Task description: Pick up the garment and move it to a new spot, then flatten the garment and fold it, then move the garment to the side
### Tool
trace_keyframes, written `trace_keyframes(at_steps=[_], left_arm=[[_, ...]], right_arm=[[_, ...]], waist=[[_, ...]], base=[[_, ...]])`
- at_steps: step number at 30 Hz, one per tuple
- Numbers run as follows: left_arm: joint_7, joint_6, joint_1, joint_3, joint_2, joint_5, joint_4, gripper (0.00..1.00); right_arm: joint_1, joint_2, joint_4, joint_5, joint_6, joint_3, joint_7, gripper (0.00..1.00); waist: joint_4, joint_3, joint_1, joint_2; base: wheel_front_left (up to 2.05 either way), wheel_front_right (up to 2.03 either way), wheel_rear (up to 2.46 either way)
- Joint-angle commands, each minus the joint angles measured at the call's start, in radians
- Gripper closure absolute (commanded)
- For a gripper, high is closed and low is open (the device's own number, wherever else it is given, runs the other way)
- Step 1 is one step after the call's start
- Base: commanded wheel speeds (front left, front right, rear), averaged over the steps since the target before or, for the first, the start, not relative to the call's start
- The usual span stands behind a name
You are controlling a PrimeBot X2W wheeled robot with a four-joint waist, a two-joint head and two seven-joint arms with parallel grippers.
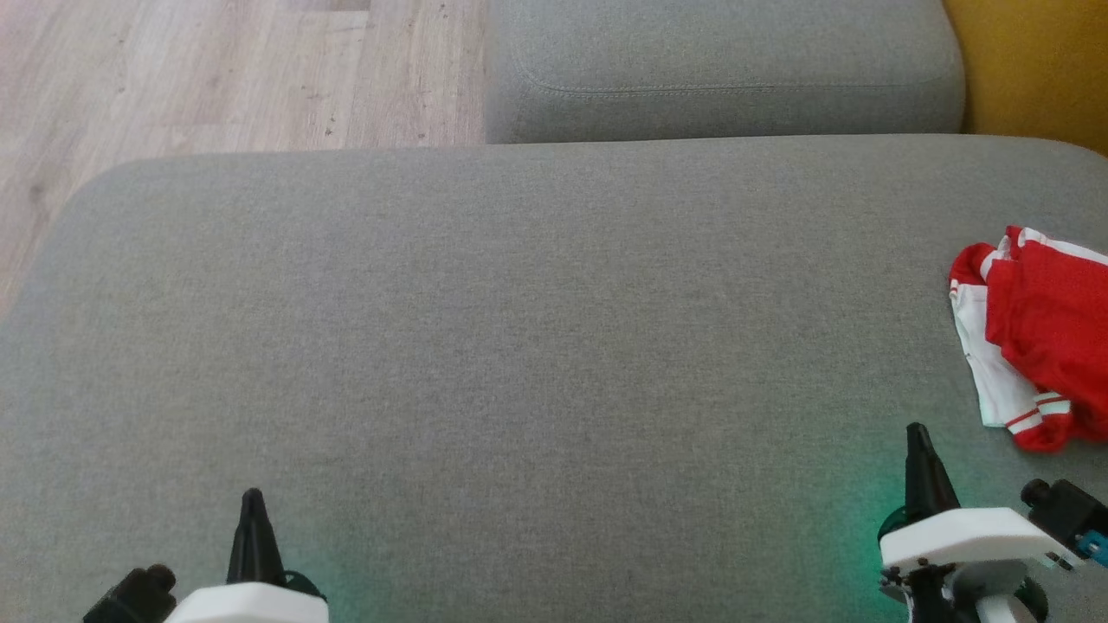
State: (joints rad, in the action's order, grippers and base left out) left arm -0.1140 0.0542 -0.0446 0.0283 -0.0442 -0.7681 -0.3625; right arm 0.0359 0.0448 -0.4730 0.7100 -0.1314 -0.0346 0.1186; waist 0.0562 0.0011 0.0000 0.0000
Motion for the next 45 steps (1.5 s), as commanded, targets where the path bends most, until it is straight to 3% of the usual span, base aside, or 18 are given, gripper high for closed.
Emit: trace_keyframes(at_steps=[1, 45], left_arm=[[0.005, 0.008, 0.05, -0.026, -0.003, -0.025, 0.036, 1.0], [0.129, 0.046, 0.107, -0.091, -0.005, -0.481, 0.081, 1.0]], right_arm=[[0.053, 0.003, 0.041, 0.029, 0.0, 0.003, -0.009, 1.0], [0.064, 0.004, 0.146, 0.515, 0.001, -0.043, -0.134, 1.0]], waist=[[-0.001, 0.0, 0.0, 0.0], [-0.032, 0.001, 0.0, 0.0]], base=[[0.0, 0.0, 0.0], [0.0, 0.0, 0.0]])
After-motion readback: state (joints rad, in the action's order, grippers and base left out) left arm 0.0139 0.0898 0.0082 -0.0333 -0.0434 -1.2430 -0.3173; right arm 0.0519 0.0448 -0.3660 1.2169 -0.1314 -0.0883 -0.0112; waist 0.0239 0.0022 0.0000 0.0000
